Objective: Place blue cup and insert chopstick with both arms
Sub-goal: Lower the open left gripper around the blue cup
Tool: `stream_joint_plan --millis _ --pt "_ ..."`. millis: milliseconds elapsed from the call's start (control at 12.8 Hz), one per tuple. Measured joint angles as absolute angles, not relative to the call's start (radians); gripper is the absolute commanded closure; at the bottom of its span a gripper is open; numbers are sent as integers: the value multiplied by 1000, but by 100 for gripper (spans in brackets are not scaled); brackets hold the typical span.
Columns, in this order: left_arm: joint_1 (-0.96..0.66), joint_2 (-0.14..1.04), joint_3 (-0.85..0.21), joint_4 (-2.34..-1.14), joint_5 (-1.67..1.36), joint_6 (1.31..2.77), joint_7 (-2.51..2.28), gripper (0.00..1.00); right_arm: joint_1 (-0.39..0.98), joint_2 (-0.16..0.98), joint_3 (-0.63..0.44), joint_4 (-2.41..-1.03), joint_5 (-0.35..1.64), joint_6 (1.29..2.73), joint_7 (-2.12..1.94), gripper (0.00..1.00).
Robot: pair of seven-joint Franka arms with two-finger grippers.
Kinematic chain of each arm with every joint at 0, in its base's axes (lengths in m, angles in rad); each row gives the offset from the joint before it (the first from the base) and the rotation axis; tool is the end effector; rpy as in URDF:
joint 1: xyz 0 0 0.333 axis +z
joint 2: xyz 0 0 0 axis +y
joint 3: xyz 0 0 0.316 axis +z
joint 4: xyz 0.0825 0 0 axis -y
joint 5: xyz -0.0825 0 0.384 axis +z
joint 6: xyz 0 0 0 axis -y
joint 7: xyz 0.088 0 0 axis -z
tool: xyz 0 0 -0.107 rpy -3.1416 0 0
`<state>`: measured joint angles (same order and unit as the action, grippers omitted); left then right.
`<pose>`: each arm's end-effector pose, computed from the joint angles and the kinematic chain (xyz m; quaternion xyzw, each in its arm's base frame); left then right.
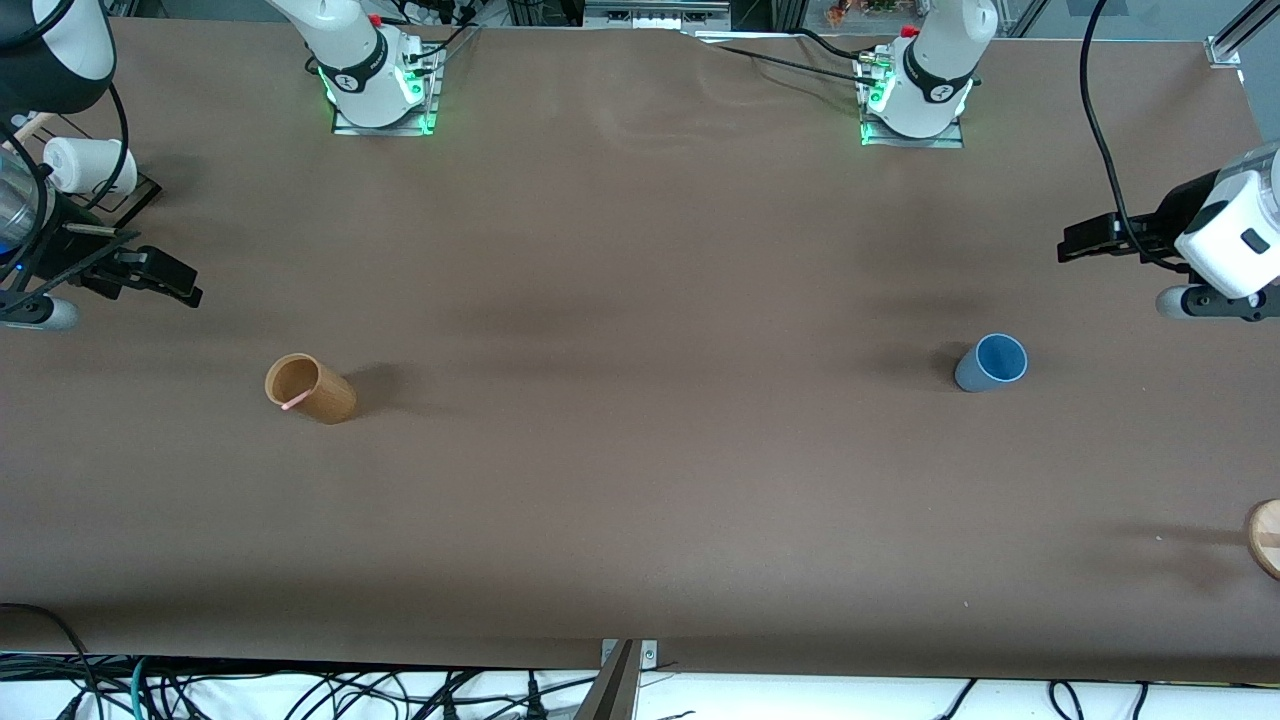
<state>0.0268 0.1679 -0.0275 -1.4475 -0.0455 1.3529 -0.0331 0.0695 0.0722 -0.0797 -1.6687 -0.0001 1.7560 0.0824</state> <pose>0.5787 -0.0047 0.5701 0.9910 0.0140 -0.1312 0.0228 0.5870 -0.0046 0.5530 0.9989 -0.0461 0.0078 0.0026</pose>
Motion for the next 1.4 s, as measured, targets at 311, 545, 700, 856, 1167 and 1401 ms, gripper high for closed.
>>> stream_joint_plan --millis 311,545,700,856,1167,1401 --pt "32 194 -27 -1461 -43 1373 -33 0 69 72 -80 -1669 0 1756 82 0" --pt "75 205 -25 -1510 -40 1414 -30 0 69 72 -80 -1669 0 1756 82 0" --pt "94 207 -25 -1551 -14 1445 9 0 69 72 -80 -1669 0 1756 82 0" --pt "95 207 -26 -1590 2 1478 30 0 69 72 -79 -1669 0 1756 82 0" --pt "95 177 -27 -1722 56 1623 38 0 69 72 -79 -1669 0 1756 82 0" --pt "103 148 -27 -1853 60 1759 72 0 69 72 -79 -1669 0 1756 82 0"
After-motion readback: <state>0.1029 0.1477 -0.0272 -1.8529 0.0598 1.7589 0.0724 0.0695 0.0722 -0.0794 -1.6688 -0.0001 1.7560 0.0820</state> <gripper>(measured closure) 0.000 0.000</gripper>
